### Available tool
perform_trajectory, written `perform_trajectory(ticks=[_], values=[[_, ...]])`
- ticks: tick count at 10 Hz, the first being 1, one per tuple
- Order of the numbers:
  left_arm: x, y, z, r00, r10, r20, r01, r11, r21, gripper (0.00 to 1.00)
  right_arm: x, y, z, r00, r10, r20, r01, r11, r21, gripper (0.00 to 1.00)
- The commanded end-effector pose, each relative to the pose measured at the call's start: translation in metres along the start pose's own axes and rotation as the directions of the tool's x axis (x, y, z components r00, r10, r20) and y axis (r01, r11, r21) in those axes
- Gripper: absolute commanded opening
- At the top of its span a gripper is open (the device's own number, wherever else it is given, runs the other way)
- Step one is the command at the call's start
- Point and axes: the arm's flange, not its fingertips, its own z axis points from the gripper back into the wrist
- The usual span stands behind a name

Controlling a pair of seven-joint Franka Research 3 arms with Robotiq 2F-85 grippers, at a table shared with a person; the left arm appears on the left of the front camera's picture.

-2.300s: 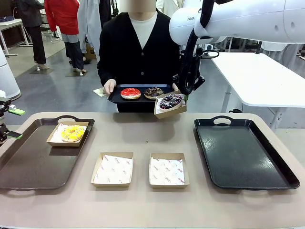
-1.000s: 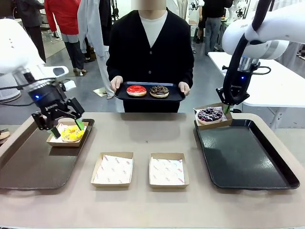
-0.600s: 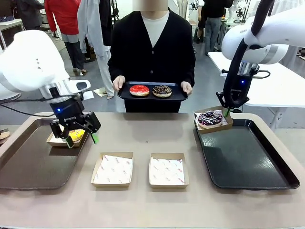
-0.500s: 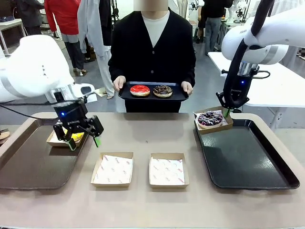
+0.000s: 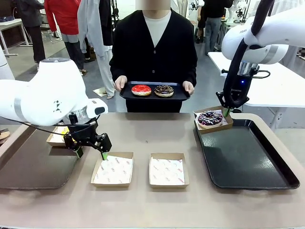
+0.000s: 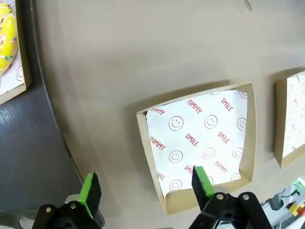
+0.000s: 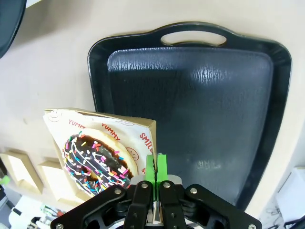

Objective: Individually package the donuts and arrange them on the tray.
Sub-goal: Place the picked Paper togo box on the Handle tray while simultaneously picking up another Paper togo box from the table with the other hand.

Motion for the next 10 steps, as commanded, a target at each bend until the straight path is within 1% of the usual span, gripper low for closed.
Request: perform_trajectory(ticks=[1,2,3,10], values=[[0.0001,-0.0023,-0.0039,0.999,0.042,0.02,-0.042,0.999,0.004,1.0,0.0002,-0.0001,0.0012,1.0,0.0,0.001,0.0,1.0,0.0,0.01],[0.0003,0.002,0.0018,0.999,0.047,-0.001,-0.047,0.998,-0.034,1.0,0.0002,-0.0001,0.0012,1.0,0.0,0.001,0.0,1.0,0.0,0.01],[-0.001,-0.0011,-0.0018,1.0,0.008,0.007,-0.008,1.0,0.0,1.0,0.0002,-0.0001,0.0012,1.0,0.0,0.001,0.0,1.0,0.0,0.01],[-0.001,-0.0011,-0.0018,1.0,0.008,0.007,-0.008,1.0,0.0,1.0,0.0002,-0.0001,0.0012,1.0,0.0,0.001,0.0,1.0,0.0,0.01]])
